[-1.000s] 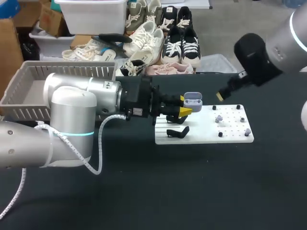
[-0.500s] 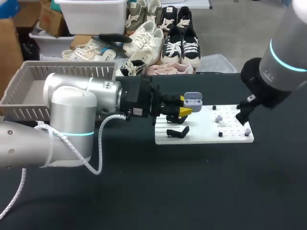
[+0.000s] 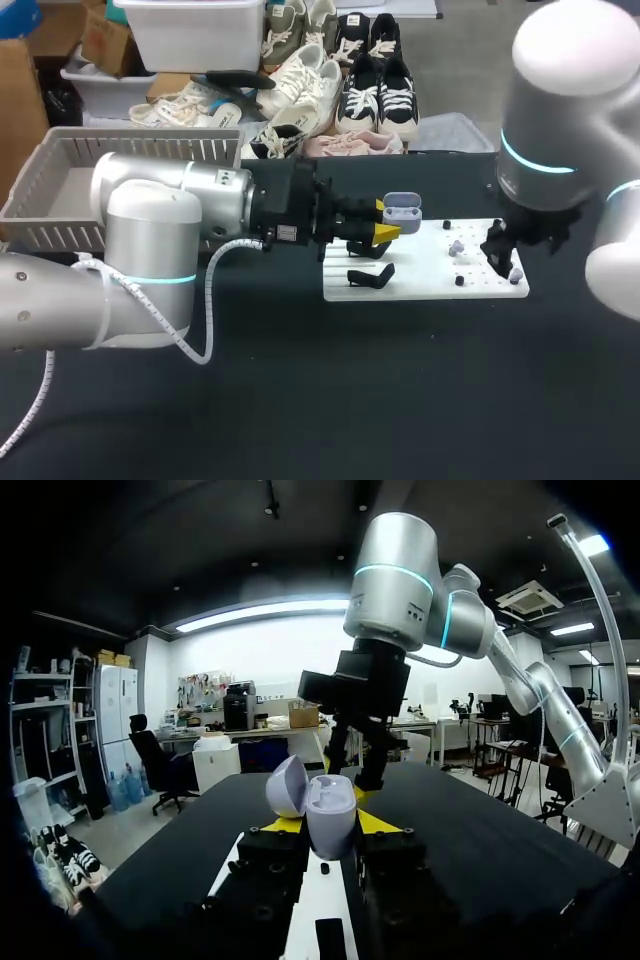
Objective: Pick up each earbud case from the left stands, insert the matching earbuds, close the lid, and place the case in the box.
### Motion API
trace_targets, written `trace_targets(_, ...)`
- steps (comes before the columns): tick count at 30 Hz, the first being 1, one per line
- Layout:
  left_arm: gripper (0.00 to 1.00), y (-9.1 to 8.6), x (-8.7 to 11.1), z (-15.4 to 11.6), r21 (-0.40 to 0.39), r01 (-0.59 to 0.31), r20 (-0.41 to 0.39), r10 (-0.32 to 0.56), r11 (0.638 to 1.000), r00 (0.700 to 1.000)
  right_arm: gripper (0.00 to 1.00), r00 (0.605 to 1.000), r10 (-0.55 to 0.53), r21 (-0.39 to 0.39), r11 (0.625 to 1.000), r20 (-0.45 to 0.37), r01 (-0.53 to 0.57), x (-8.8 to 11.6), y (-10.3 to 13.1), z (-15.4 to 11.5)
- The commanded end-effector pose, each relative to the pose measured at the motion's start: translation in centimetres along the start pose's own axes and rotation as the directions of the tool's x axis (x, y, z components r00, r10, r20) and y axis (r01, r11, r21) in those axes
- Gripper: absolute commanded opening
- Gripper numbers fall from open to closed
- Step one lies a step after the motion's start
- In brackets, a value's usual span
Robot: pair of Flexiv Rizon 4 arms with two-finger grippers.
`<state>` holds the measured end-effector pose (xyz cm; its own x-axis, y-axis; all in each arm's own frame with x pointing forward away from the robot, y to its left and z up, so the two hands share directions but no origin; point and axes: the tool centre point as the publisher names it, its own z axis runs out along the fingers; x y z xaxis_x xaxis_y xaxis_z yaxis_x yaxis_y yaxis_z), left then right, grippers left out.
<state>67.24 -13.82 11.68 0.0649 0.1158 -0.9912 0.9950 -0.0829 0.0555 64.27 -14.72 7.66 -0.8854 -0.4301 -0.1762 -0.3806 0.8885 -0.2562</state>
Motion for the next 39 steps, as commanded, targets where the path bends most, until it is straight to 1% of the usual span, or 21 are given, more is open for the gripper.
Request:
trace_targets(1, 0.0, 0.0, 0.1, 0.0, -0.002, -0.001, 0.001, 0.001, 1.0, 1.0, 0.82, 1.0, 0.005, 0.012, 1.0, -0.018, -0.005, -0.4, 0.5, 1.0)
trace_targets(4, 0.0, 0.0, 0.1, 0.0, -0.002, -0.001, 0.001, 0.001, 1.0, 1.0, 0.75, 0.999, 0.011, 0.004, 1.0, -0.034, -0.011, -0.2, 0.5, 1.5)
trace_targets(6, 0.0, 0.0, 0.1, 0.0, -0.002, -0.001, 0.001, 0.001, 1.0, 1.0, 0.74, 0.999, 0.018, -0.004, 1.0, -0.043, -0.018, -0.1, 0.4, 1.9)
trace_targets(8, 0.0, 0.0, 0.1, 0.0, -0.002, -0.001, 0.001, 0.001, 1.0, 1.0, 0.59, 0.999, 0.023, -0.011, 1.0, -0.049, -0.024, 0.0, 0.4, 2.3)
trace_targets(9, 0.0, 0.0, 0.1, 0.0, -0.002, -0.001, 0.001, 0.001, 1.0, 1.0, 0.58, 0.998, 0.025, -0.012, 1.0, -0.052, -0.026, 0.1, 0.4, 2.4)
trace_targets(10, 0.0, 0.0, 0.1, 0.0, -0.002, -0.001, 0.001, 0.001, 1.0, 1.0, 0.57, 0.998, 0.027, -0.015, 0.999, -0.056, -0.028, 0.1, 0.3, 2.6)
trace_targets(12, 0.0, 0.0, 0.1, 0.0, -0.002, -0.001, 0.001, 0.001, 1.0, 1.0, 0.6, 0.998, 0.03, -0.021, 0.999, -0.06, -0.031, 0.2, 0.4, 2.8)
trace_targets(14, 0.0, 0.0, 0.1, 0.0, -0.002, -0.001, 0.001, 0.001, 1.0, 1.0, 0.57, 0.998, 0.034, -0.022, 0.999, -0.059, -0.036, 0.2, 0.4, 2.9)
trace_targets(16, 0.0, 0.0, 0.1, 0.0, -0.002, -0.001, 0.001, 0.001, 1.0, 1.0, 0.51, 0.998, 0.035, -0.024, 0.999, -0.06, -0.037, 0.1, 0.5, 3.0)
trace_targets(21, 0.0, 0.0, 0.1, 0.0, -0.002, -0.001, 0.001, 0.001, 1.0, 1.0, 0.46, 0.997, 0.038, -0.03, 0.999, -0.062, -0.04, -0.1, 0.4, 3.6)
trace_targets(31, 0.0, 0.0, 0.1, 0.0, -0.002, -0.001, 0.001, 0.001, 1.0, 1.0, 0.44, 0.997, 0.043, -0.035, 0.998, -0.067, -0.045, -0.3, 0.4, 4.5)
trace_targets(39, 0.0, 0.0, 0.1, 0.0, -0.002, -0.001, 0.001, 0.001, 1.0, 1.0, 0.39, 0.996, 0.047, -0.034, 0.998, -0.073, -0.049, -0.3, 0.2, 5.0)
